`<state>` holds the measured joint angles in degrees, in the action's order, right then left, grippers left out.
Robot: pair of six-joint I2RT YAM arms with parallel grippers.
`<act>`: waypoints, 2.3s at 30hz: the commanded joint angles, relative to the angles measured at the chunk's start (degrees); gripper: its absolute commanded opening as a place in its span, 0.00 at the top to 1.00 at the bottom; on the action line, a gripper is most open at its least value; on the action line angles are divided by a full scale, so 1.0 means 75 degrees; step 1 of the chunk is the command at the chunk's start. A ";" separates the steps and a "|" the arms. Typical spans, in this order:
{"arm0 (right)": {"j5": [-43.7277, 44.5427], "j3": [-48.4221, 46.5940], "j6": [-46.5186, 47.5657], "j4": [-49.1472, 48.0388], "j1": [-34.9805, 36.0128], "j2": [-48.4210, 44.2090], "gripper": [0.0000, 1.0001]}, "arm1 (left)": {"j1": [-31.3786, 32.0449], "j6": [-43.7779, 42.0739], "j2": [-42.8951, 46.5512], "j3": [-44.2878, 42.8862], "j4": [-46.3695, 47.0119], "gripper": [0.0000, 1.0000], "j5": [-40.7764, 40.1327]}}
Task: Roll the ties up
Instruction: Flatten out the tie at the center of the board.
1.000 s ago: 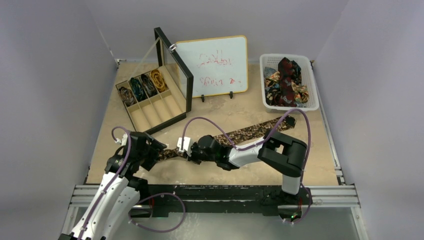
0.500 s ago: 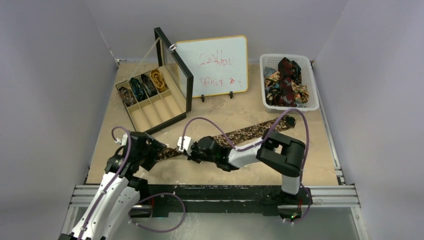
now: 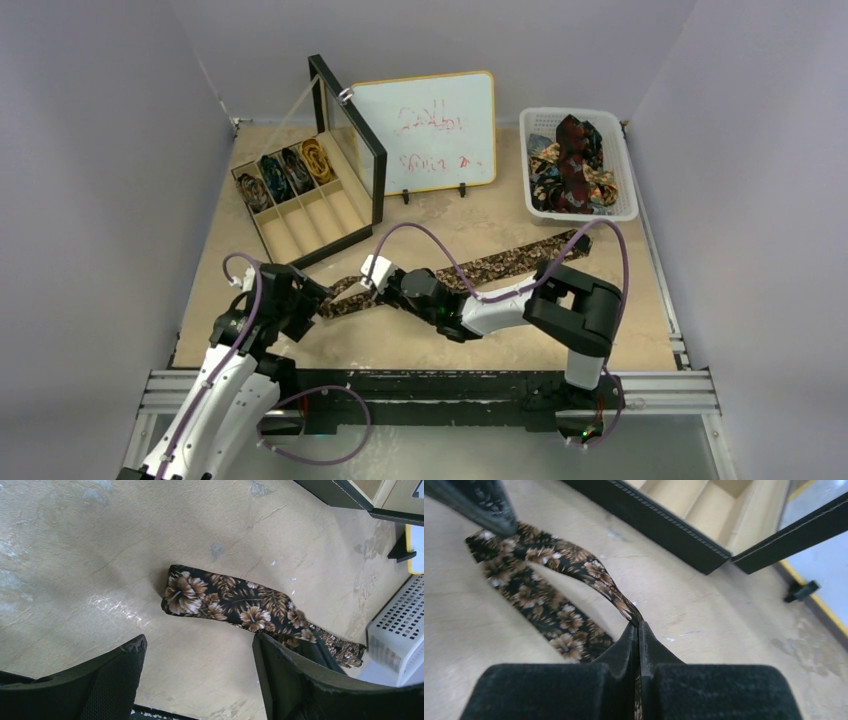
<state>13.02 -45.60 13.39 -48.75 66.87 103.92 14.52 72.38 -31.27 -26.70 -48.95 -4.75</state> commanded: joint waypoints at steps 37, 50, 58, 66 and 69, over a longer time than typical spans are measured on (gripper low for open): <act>0.0116 0.1022 -0.2748 0.0248 -0.0251 -0.1989 0.36 | -0.0026 0.0355 0.0279 0.0465 0.0304 0.17 0.0062; -0.2943 0.0344 -0.4970 0.4198 -0.1817 -0.1896 0.50 | -0.0026 -0.0005 -0.0061 0.0270 0.0561 0.17 0.0346; -0.2912 -0.0114 -0.5399 0.4405 -0.1826 -0.1264 0.63 | -0.0028 -0.0043 0.0110 0.0226 0.0407 0.17 0.0352; -0.3469 -0.0159 -0.5370 0.4256 -0.1792 -0.1041 0.75 | -0.0026 -0.0041 0.0082 0.0195 0.0385 0.17 0.0309; -0.3437 -0.0145 -0.5382 0.4207 -0.1794 -0.0903 0.75 | -0.0028 -0.0073 0.0074 0.0182 0.0378 0.17 0.0303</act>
<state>-10.83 -44.80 -26.39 -16.88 53.23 95.74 14.52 72.84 -30.74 -23.55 -46.44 -2.55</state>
